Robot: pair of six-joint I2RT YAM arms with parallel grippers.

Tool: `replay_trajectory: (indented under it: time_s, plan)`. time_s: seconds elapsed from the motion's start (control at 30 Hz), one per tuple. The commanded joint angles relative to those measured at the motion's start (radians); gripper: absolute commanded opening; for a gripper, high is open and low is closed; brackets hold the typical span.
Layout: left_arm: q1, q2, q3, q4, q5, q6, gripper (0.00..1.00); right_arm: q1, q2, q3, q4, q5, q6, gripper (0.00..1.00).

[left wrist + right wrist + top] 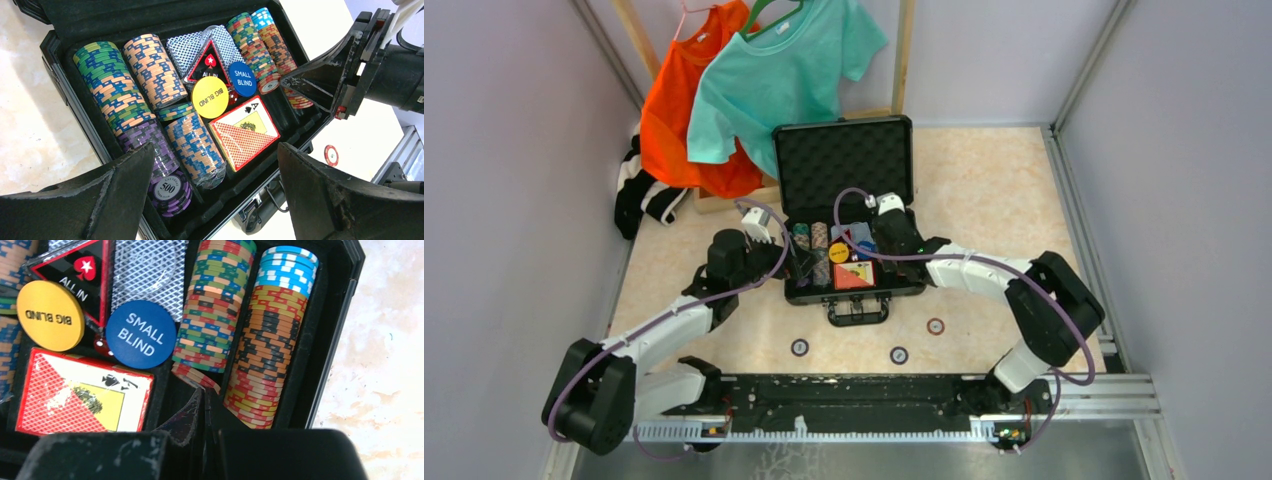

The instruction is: Pack up texas hold em set

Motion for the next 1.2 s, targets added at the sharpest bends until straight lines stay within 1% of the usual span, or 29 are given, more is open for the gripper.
replay_trajectory:
  time_s: [0.0, 0.3, 0.4, 0.5, 0.57, 0.73, 0.8, 0.87, 0.93, 1.0, 1.03, 1.07, 1.1, 1.13, 1.17]
  plan:
    - [-0.006, -0.001, 0.021, 0.004, -0.005, 0.006, 0.97, -0.029, 0.019, 0.016, 0.060, -0.010, -0.015, 0.00]
    - [-0.006, 0.006, 0.023, 0.004, -0.002, 0.007, 0.97, -0.041, 0.035, 0.055, 0.052, -0.029, -0.027, 0.01]
    - [-0.006, 0.015, 0.023, 0.016, 0.003, 0.006, 0.97, -0.040, -0.011, 0.042, 0.053, -0.057, -0.027, 0.03]
    - [-0.005, 0.024, 0.033, -0.007, -0.009, 0.013, 0.97, -0.034, -0.080, 0.012, 0.065, -0.077, -0.027, 0.06]
    - [-0.006, 0.014, 0.035, -0.005, -0.006, 0.015, 0.97, -0.024, -0.114, 0.011, 0.047, -0.080, -0.030, 0.07]
    - [-0.006, -0.014, 0.022, -0.002, -0.006, 0.008, 0.98, 0.031, -0.212, 0.028, -0.021, -0.034, -0.027, 0.10]
    - [-0.005, -0.018, 0.016, 0.014, -0.003, 0.009, 0.97, 0.042, -0.267, 0.006, -0.029, -0.025, -0.006, 0.15]
    - [-0.006, -0.018, 0.027, 0.009, 0.009, 0.008, 0.97, 0.043, -0.330, -0.028, -0.041, -0.001, 0.020, 0.22]
    - [-0.005, -0.017, 0.032, 0.002, 0.020, 0.005, 0.97, 0.044, -0.400, -0.071, -0.065, 0.071, 0.056, 0.29]
    - [-0.006, -0.019, 0.025, 0.007, 0.020, -0.011, 0.98, 0.043, -0.488, -0.118, -0.113, 0.154, 0.102, 0.42]
    - [-0.005, -0.016, 0.012, 0.033, 0.021, -0.016, 0.98, 0.042, -0.556, -0.139, -0.160, 0.202, 0.132, 0.56]
    - [-0.006, -0.008, 0.010, 0.051, 0.023, -0.028, 0.98, 0.037, -0.610, -0.155, -0.205, 0.226, 0.170, 0.74]
    - [-0.006, 0.001, 0.015, 0.054, 0.020, -0.041, 0.99, 0.023, -0.661, -0.172, -0.254, 0.226, 0.217, 0.87]
    - [-0.006, 0.014, 0.019, 0.050, 0.023, -0.056, 0.99, 0.008, -0.721, -0.188, -0.303, 0.210, 0.264, 0.97]
    - [-0.006, 0.027, 0.027, 0.042, 0.023, -0.059, 0.99, -0.006, -0.776, -0.205, -0.347, 0.190, 0.295, 0.99]
